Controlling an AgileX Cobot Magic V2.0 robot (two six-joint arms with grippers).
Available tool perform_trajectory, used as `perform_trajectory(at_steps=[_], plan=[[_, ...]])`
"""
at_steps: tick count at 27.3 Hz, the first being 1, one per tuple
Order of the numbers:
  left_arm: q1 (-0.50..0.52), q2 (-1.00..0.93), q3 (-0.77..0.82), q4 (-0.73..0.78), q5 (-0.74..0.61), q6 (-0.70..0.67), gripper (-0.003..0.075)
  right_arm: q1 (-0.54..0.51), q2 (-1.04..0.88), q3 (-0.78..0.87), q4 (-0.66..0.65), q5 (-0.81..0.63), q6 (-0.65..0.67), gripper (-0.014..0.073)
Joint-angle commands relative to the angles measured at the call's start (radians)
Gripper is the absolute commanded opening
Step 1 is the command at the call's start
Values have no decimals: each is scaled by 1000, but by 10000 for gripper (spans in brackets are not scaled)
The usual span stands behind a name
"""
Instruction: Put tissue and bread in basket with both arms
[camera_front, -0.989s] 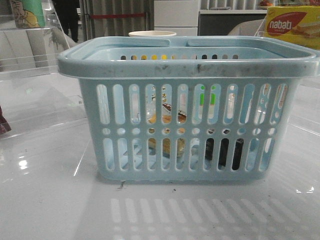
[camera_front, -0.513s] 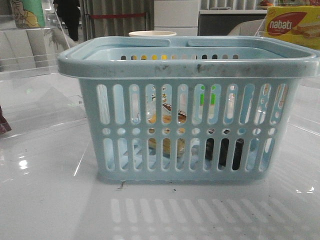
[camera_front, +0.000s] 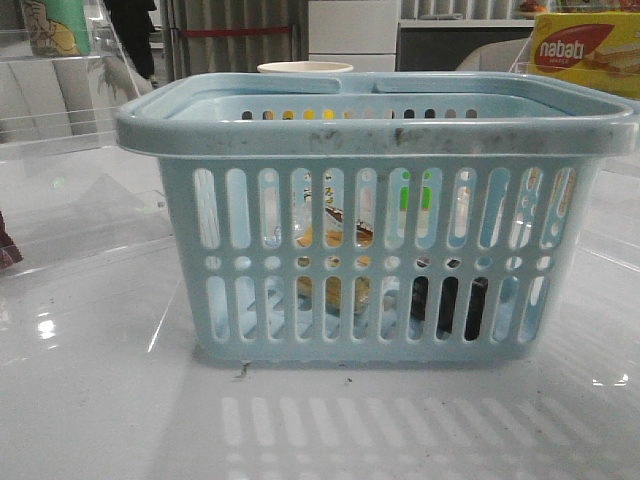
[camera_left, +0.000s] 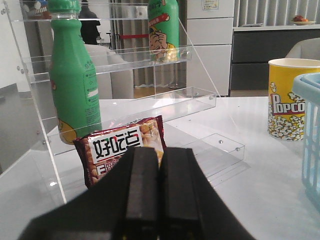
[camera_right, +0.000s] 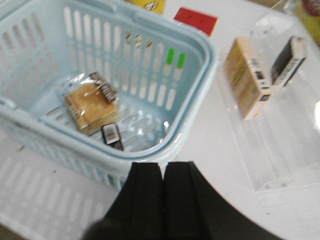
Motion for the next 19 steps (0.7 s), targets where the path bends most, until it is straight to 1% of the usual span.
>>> perform_trajectory(at_steps=[1,6,10,19], plan=[[-6,-17,1,-1,-94,-11,91,-66,-73,41,3,-195,-8,55],[-6,-17,1,-1,-94,-11,91,-139,-191,184,3,-350,-8,55],[-6,-17,1,-1,-94,-11,91,-184,-281,299,3,-433,-8,55],[-6,-17,1,-1,-94,-11,91,-234,-454,530,3,-529,-8,55]])
